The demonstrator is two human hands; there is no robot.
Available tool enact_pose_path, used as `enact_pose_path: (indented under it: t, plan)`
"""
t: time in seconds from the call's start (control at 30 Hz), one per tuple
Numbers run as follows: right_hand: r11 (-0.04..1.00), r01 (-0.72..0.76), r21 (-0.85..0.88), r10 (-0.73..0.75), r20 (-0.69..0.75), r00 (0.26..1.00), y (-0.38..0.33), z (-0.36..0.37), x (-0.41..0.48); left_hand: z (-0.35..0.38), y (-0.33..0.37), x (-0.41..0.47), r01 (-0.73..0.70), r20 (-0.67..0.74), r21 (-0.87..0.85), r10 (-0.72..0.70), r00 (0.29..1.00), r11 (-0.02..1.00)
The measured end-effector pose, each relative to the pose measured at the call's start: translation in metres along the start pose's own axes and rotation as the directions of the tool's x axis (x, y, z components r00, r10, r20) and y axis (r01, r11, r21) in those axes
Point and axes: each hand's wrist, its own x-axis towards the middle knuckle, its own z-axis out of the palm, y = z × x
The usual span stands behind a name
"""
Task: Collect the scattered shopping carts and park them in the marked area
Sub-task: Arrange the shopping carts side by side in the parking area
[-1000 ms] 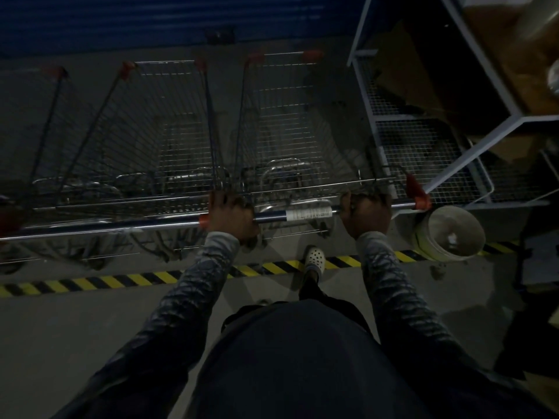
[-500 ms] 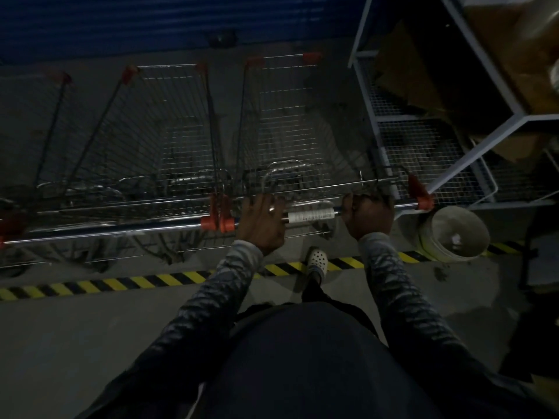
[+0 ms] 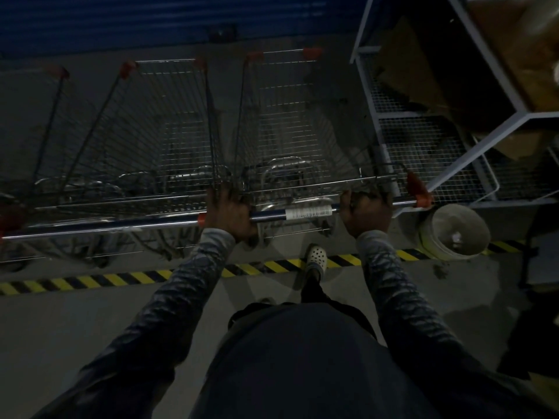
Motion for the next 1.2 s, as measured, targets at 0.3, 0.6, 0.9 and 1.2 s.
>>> enact_pose_path:
  t: [0.3,0.6,0.9,1.2]
  plan:
    - [1.000,-0.019,-0.006,0.019,-0.027,0.999,0.000,0.005,0.002,-0.011,0.033,-0.014,-0.220,-0.242,-0.058,0.200,0.949,0.974]
    - [0.999,-0.039,0.022,0.039,-0.013,0.999,-0.001,0.005,0.004,-0.015,0.078,-0.056,0.425,0.459,-0.775,0.045,0.887,-0.469]
    - [0.991,-0.087,0.100,0.086,0.016,0.996,-0.007,-0.007,0.005,0.019,0.003,-0.052,-0.190,0.264,-0.159,-0.227,0.938,-0.969]
    - [0.986,-0.139,0.094,0.135,0.046,0.990,-0.015,-0.014,0.006,0.010,-0.003,-0.007,-0.389,0.564,-0.078,-0.363,0.742,-0.918]
